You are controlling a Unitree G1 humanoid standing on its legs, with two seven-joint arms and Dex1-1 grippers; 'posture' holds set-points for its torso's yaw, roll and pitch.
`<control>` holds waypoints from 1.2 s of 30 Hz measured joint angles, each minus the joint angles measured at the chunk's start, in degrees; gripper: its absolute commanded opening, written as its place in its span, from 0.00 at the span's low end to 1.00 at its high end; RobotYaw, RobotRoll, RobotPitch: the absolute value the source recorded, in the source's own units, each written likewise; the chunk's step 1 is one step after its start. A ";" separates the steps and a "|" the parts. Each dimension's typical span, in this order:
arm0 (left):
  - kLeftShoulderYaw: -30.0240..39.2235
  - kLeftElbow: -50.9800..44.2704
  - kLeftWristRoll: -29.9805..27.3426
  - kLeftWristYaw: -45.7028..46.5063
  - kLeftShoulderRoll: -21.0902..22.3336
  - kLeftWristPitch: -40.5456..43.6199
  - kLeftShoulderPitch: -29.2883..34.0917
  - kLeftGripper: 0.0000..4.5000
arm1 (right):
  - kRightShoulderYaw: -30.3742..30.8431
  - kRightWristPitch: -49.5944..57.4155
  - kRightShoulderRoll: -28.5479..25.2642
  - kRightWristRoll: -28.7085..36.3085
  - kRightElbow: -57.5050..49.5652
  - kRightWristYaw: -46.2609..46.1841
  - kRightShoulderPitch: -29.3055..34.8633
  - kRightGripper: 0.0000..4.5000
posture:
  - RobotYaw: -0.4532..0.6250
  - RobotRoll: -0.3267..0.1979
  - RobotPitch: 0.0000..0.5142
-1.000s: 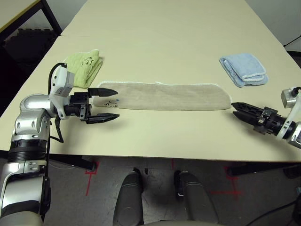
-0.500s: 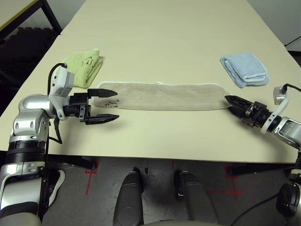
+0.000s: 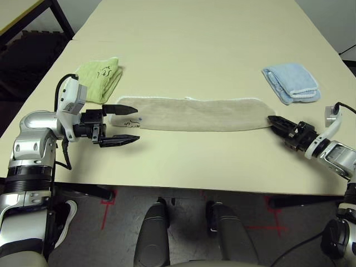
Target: Fold the towel and set it aside.
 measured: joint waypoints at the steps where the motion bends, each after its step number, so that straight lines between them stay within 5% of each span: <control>1: -0.23 0.01 0.00 0.00 0.00 0.00 -0.09 1.00 | -0.15 0.04 0.23 0.63 -0.92 -0.16 0.42 0.03 | 0.40 0.62 0.40; 24: -0.88 0.52 0.00 -0.22 0.00 -0.07 -0.81 1.00 | -4.63 -0.53 -2.75 10.67 -6.40 -4.93 11.99 0.01 | 0.39 0.62 0.37; 36: -0.90 2.08 0.00 0.11 -0.57 -2.36 -2.07 1.00 | -4.63 -3.12 -3.60 14.81 -4.99 -1.83 10.75 0.01 | 0.39 0.62 0.36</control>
